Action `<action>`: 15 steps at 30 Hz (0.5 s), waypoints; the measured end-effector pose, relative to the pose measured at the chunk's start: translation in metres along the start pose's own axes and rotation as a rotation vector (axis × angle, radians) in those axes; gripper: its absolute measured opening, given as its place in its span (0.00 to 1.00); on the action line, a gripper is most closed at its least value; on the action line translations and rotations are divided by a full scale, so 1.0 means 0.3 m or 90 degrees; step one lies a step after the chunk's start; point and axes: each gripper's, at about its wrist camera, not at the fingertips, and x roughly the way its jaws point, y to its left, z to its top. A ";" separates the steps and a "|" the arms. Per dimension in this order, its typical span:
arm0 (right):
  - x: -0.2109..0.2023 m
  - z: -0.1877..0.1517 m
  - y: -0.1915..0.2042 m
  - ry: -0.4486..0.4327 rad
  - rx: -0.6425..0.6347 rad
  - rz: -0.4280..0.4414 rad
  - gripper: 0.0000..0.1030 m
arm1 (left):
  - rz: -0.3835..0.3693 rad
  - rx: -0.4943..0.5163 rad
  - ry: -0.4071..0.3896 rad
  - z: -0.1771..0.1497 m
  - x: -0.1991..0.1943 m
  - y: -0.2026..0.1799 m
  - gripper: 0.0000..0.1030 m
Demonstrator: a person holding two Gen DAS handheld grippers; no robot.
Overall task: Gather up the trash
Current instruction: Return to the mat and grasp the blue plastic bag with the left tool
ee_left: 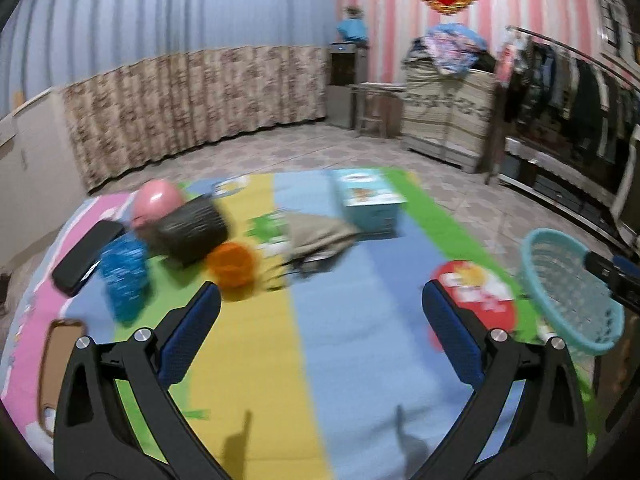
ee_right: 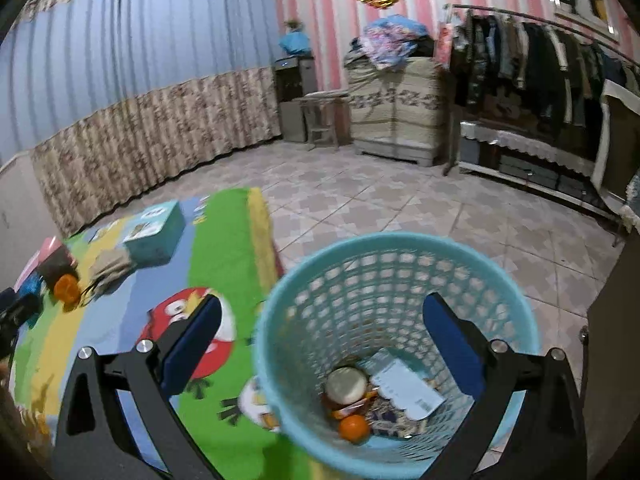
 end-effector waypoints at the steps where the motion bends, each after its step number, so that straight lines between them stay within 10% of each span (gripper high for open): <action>1: 0.004 -0.005 0.020 0.005 0.000 0.008 0.96 | 0.011 -0.007 0.004 0.000 0.007 0.039 0.95; 9: 0.055 -0.061 0.250 0.055 -0.085 0.039 0.95 | 0.106 -0.066 0.039 0.010 0.088 0.412 0.95; 15: 0.073 -0.087 0.406 0.076 -0.126 0.049 0.95 | 0.090 -0.095 0.085 0.023 0.208 0.567 0.94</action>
